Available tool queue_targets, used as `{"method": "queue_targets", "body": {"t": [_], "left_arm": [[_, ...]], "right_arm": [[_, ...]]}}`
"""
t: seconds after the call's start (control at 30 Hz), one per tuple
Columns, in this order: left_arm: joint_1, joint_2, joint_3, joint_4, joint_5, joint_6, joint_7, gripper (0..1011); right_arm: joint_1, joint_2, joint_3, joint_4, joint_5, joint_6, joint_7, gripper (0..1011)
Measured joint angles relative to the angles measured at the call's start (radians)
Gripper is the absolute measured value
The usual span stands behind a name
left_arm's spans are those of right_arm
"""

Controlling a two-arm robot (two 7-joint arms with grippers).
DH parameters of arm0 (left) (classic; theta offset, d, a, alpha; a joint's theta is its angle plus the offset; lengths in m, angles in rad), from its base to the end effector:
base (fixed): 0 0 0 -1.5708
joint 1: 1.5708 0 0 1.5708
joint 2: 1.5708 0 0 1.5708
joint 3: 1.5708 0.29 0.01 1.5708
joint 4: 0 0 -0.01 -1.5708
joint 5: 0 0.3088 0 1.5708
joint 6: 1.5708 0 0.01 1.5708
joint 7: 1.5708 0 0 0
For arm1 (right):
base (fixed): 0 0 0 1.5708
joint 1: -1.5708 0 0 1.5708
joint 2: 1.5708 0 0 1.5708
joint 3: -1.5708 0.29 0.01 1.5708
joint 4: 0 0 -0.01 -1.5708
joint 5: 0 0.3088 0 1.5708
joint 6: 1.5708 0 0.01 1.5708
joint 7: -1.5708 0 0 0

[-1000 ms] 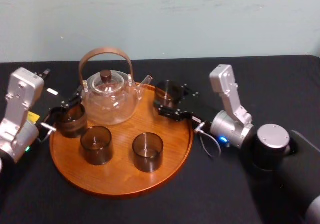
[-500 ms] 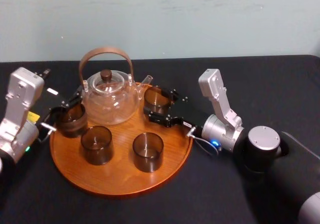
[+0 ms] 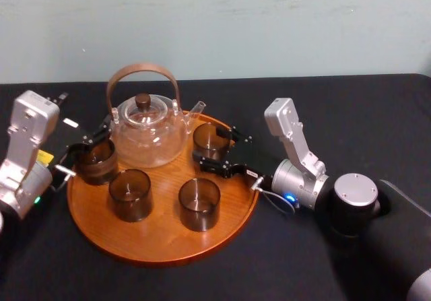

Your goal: Pick up the glass from the table and place it on the tray.

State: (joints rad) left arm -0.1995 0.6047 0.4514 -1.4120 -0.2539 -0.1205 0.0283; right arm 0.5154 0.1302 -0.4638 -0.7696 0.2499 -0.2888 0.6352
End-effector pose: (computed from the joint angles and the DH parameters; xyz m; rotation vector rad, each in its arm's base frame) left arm 0.3581 0.0827 -0.3023 0.3045 -0.2850 1.2480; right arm 0.4388 0.0318 -0.3632 -0.1182 0.0033 -0.6712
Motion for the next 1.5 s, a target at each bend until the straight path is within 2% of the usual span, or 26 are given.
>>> {"method": "queue_targets", "body": {"t": [0.43,0.63,0.97,1.2,1.43,1.5], "left_arm": [[0.0,0.0,0.0,0.0,0.0,0.0,0.0,1001],[0.0,0.0,0.0,0.0,0.0,0.0,0.0,1001],[0.0,0.0,0.0,0.0,0.0,0.0,0.0,1001],[0.0,0.0,0.0,0.0,0.0,0.0,0.0,1001],[0.0,0.0,0.0,0.0,0.0,0.0,0.0,1001],[0.0,0.0,0.0,0.0,0.0,0.0,0.0,1001]], "right_arm": [[0.0,0.001,-0.001,-0.002,-0.003,0.003,-0.003,905],[0.0,0.001,0.0,-0.001,-0.001,0.001,-0.002,1002],[-0.001,0.0,0.005,-0.002,0.009,-0.015,0.004,1002],[-0.024,0.018,0.019,-0.075,0.025,-0.035,0.001,1003],[-0.071,0.055,0.038,-0.205,0.04,-0.046,-0.025,1002],[-0.104,0.078,0.052,-0.27,0.044,-0.049,-0.05,1002]]}}
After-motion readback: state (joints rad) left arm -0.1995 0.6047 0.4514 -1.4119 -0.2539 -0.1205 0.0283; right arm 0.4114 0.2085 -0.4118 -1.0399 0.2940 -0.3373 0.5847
